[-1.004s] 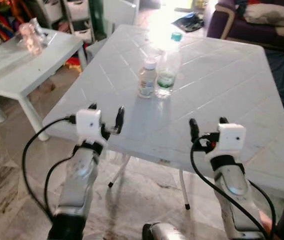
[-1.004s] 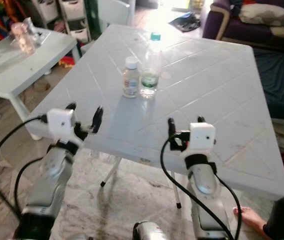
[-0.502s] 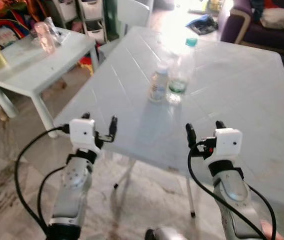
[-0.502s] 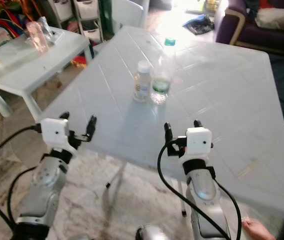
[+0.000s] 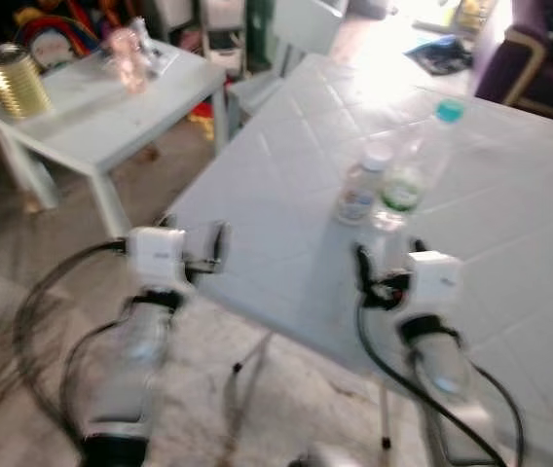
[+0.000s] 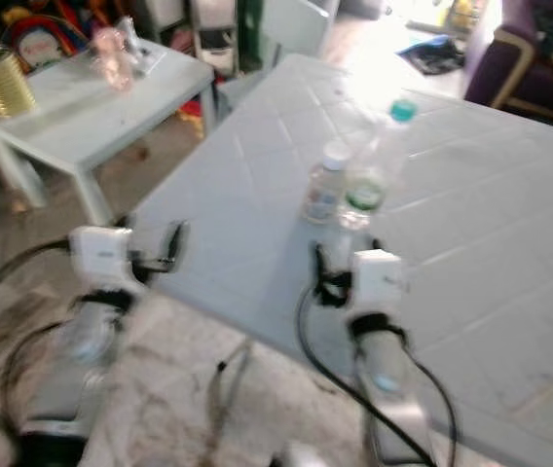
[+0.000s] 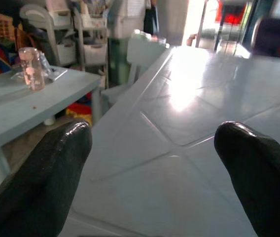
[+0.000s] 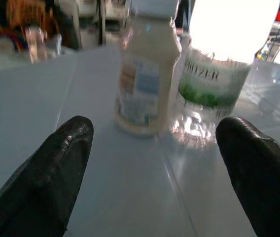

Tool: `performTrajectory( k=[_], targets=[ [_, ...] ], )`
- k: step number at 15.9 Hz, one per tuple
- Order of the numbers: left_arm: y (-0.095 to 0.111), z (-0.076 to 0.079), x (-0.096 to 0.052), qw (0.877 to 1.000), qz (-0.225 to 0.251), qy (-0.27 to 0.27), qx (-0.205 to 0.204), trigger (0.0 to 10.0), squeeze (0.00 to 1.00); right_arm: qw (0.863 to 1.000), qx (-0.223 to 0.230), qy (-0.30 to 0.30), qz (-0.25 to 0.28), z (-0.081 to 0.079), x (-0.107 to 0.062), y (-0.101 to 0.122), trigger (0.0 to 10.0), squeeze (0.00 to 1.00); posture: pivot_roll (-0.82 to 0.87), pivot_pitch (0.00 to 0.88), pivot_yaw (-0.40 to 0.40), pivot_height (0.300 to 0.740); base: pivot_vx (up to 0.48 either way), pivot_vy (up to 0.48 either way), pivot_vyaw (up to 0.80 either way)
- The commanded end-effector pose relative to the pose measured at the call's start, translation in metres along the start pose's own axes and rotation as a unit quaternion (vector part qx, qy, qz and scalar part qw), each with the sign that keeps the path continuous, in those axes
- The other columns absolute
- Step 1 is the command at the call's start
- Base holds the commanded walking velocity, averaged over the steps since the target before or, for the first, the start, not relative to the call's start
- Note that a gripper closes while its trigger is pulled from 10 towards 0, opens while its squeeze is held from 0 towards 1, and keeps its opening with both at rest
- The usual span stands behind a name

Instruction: Restocking fridge

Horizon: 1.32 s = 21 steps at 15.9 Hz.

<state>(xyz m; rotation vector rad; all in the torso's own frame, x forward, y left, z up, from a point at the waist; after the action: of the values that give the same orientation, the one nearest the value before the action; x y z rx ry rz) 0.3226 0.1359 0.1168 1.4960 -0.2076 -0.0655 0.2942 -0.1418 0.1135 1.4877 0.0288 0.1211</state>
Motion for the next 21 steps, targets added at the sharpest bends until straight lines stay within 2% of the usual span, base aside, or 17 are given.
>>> performTrajectory(
  k=[1, 3, 4, 7, 10, 13, 17, 19, 21],
  targets=[
    [0.006, 0.015, 0.004, 1.0, 0.011, -0.022, -0.007, 10.0, 0.0, 1.0, -0.012, -0.015, 0.0, 0.012, -0.002, 0.001, 10.0, 0.0, 0.0, 0.096, -0.028, 0.74, 0.341, 0.0, 0.0],
    [0.006, 0.015, 0.004, 1.0, 0.009, -0.022, -0.006, 10.0, 0.0, 1.0, -0.013, -0.014, 0.001, 0.011, -0.001, 0.001, 10.0, 0.0, 0.01, 0.096, -0.029, 0.74, 0.311, 0.0, 0.0],
    [0.007, 0.017, 0.003, 1.0, 0.012, -0.022, -0.019, 10.0, 0.0, 1.0, -0.012, -0.012, 0.0, 0.01, -0.002, 0.001, 10.0, 0.0, 0.01, 0.097, -0.031, 0.74, 0.0, 0.0, 0.0],
    [0.006, 0.018, 0.0, 1.0, 0.01, -0.023, -0.016, 10.0, 0.0, 1.0, -0.012, -0.007, 0.0, 0.007, -0.002, 0.0, 10.0, 0.0, 0.01, 0.1, -0.031, 0.74, 0.0, 0.0, 0.0],
    [0.006, 0.017, 0.001, 1.0, 0.009, -0.023, -0.015, 10.0, 0.0, 0.999, -0.029, 0.002, 0.02, 0.002, 0.0, 0.008, 10.0, 0.0, 0.01, 0.103, -0.028, 0.74, 0.0, 0.0, 0.0],
    [0.006, 0.017, 0.0, 1.0, 0.008, -0.025, -0.014, 10.0, 0.0, 0.996, -0.053, 0.002, 0.069, 0.001, 0.005, 0.033, 10.0, 0.0, 0.01, 0.103, -0.022, 0.74, 0.0, 0.0, 0.0],
    [0.007, 0.021, 0.004, 0.999, 0.009, -0.031, -0.017, 10.0, 0.0, 0.987, -0.084, -0.014, 0.134, 0.016, 0.032, 0.08, 10.0, 0.0, 0.0, 0.102, -0.018, 0.74, 0.0, 0.0, 0.0],
    [0.006, 0.021, 0.003, 0.999, 0.009, -0.031, -0.016, 10.0, 0.0, 0.984, -0.084, -0.031, 0.152, 0.024, 0.039, 0.094, 10.0, 0.0, 0.01, 0.102, -0.019, 0.74, 0.0, 0.0, 0.0],
    [0.005, 0.02, 0.002, 0.999, 0.007, -0.029, -0.016, 10.0, 0.0, 0.983, -0.09, -0.035, 0.159, 0.025, 0.043, 0.101, 10.0, 0.0, 0.01, 0.106, -0.02, 0.74, 0.0, 0.0, 0.0]
  ],
)
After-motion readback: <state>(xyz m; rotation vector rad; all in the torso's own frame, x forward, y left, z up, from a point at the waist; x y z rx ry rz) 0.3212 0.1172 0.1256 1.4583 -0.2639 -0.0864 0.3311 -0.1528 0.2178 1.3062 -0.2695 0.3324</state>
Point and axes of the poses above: a point about 5 cm out from each wrist's last joint towards the gripper, its own x axis pointing out of the wrist towards the gripper, its own y axis along the axis of the wrist's last joint, z = x × y, the point moved 5 cm from there along x, pointing out of the wrist towards the gripper, and after that the axes turned 3 degrees about -x, right-handed, at the moved point
